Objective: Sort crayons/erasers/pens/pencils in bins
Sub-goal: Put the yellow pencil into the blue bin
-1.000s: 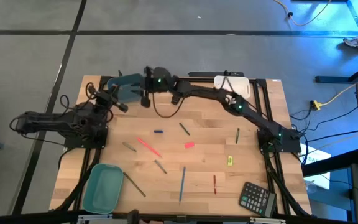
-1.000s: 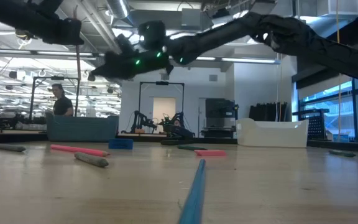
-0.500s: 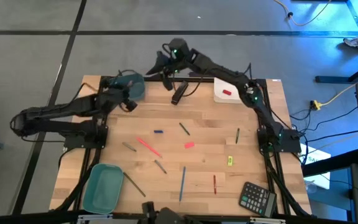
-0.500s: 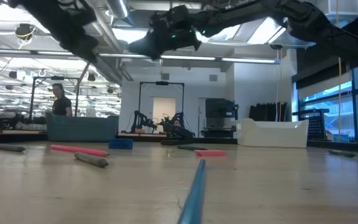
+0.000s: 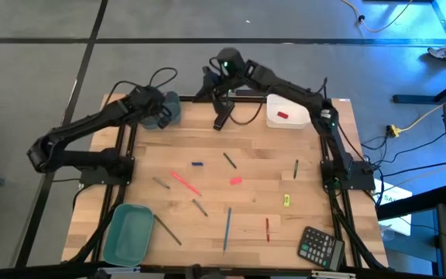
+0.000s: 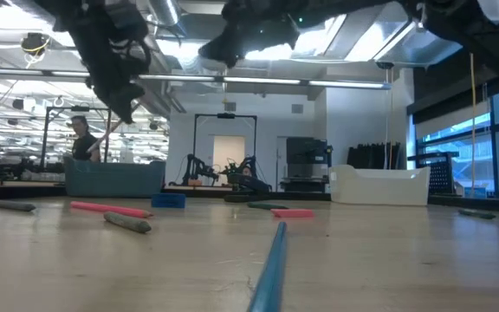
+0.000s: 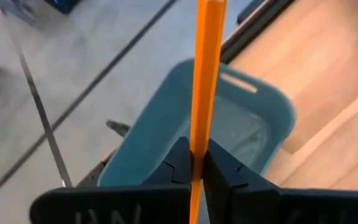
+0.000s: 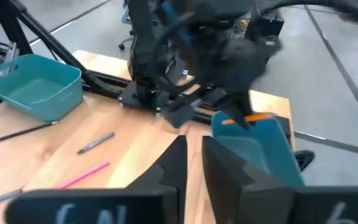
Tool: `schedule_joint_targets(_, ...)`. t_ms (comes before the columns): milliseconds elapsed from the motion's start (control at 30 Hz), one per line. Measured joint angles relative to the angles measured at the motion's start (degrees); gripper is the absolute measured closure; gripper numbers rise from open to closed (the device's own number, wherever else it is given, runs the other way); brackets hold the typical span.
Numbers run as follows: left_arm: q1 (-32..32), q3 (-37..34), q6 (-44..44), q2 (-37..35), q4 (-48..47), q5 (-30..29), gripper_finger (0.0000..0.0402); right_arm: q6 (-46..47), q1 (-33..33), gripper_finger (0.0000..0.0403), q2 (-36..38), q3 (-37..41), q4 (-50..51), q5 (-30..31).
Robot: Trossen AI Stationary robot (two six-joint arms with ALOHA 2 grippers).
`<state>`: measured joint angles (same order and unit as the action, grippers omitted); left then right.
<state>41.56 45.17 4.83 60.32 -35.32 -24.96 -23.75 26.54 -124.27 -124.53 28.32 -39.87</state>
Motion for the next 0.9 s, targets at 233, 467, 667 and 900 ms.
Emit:
schedule_joint_targets(233,2.5,0.0,0.5,4.4,1.7,0.5,0.0396,7.9,-3.0,0.0396,8.1,29.5,-35.6,9.2)
schedule_joint_targets(467,6.4,0.0,7.3,11.7,3.7,5.0,0.0396,12.6,-4.5,0.0383,15.4,47.6,-52.6,17.5)
schedule_joint_targets(667,9.7,1.4,7.5,18.7,1.8,4.7,0.0396,14.7,-5.8,0.0382,17.2,52.7,-52.9,18.5)
schedule_joint_targets(900,11.3,6.2,6.4,24.8,-2.6,4.7,0.0395,11.8,-6.7,0.0382,17.2,53.0,-56.1,23.3)
